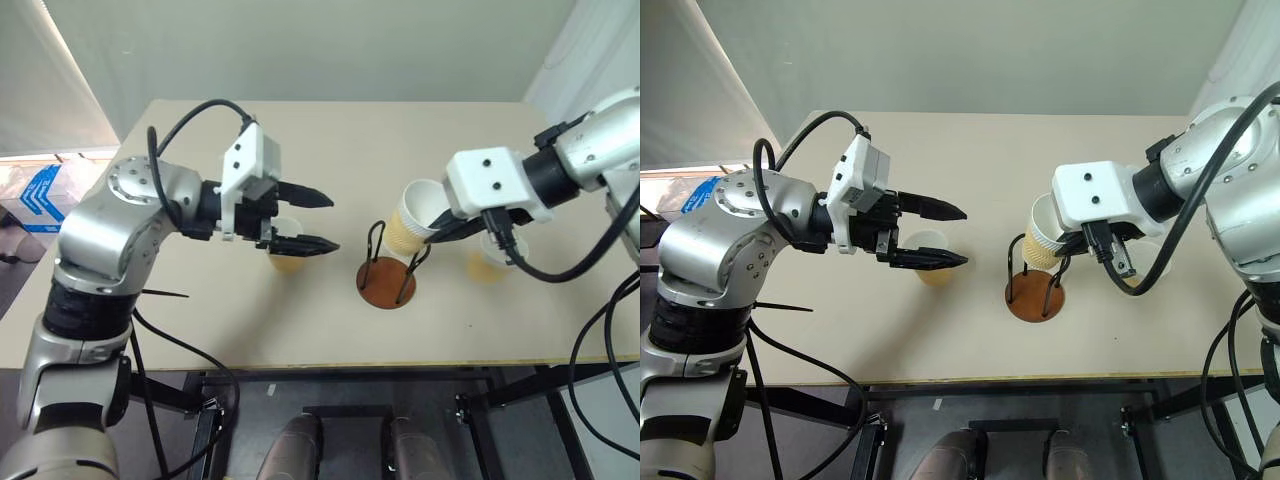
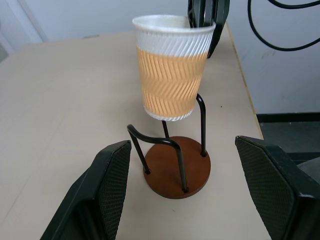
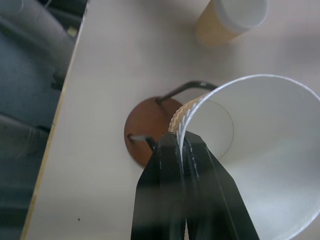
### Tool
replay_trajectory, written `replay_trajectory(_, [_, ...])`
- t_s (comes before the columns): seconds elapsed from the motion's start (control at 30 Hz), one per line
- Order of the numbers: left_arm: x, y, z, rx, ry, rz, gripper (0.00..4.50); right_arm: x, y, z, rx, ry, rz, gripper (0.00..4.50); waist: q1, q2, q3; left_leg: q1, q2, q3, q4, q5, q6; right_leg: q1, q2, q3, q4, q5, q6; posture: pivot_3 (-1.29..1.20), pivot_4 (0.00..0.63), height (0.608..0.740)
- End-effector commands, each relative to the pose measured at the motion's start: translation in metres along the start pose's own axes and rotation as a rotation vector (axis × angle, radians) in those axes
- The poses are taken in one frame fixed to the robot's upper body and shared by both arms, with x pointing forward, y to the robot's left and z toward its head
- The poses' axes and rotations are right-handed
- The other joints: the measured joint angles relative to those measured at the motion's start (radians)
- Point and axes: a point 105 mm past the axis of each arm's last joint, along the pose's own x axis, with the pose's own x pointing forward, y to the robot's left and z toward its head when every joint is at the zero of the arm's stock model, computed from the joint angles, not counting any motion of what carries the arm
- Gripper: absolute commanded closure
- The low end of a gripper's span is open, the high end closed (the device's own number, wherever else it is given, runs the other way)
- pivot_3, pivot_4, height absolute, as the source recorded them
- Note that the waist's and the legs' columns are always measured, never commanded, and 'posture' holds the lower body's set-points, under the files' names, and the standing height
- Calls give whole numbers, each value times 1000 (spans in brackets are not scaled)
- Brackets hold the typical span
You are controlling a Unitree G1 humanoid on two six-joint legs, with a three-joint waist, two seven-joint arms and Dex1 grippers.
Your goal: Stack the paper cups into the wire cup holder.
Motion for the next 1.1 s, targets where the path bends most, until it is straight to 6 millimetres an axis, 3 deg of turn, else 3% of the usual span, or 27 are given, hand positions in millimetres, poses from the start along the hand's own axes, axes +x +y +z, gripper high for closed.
replay_trajectory(0.03, [1,-2,8,36,-9,11,844,0,-3,-3,-48,39,-30,4472,0,0,0,0,0,0,0,0,0,0,0,0,0,0,0,0,150,740])
replay_trajectory(0.17, [-1,1,4,32,9,25,844,9,-1,-5,-53,37,-14,4472,0,0,0,0,0,0,0,0,0,0,0,0,-1,0,2,0,150,740])
replay_trajectory(0.27, [-3,3,1,31,20,34,844,12,-4,-1,-39,11,-32,3887,0,0,0,0,0,0,0,0,0,0,0,0,-1,1,4,0,150,740])
replay_trajectory(0.53, [-15,13,-20,24,90,113,844,12,-22,-4,68,-31,-189,1192,0,0,0,0,0,0,0,1,1,0,0,0,-1,2,4,0,150,740])
replay_trajectory(0.67, [-41,27,-34,36,161,201,844,-17,-28,7,333,-247,-321,1192,1,0,0,0,0,0,0,1,0,0,0,0,-1,2,4,0,150,740])
replay_trajectory(0.83, [-68,31,-53,61,284,205,844,-43,-9,31,534,-480,-295,1192,2,-1,0,-2,0,0,-2,6,-11,-2,1,1,-2,0,4,0,150,740])
replay_trajectory(0.97, [-73,29,-75,144,427,138,844,-49,6,24,631,-490,-315,1192,6,-2,-1,-2,-1,0,-6,5,-12,-4,1,1,-2,-3,-1,0,150,740])
replay_trajectory(1.1, [-68,33,-91,211,488,80,844,-38,28,18,660,-446,-274,1192,9,-2,-1,-3,-1,-1,-7,4,-11,-6,1,1,-1,-3,-1,0,150,740])
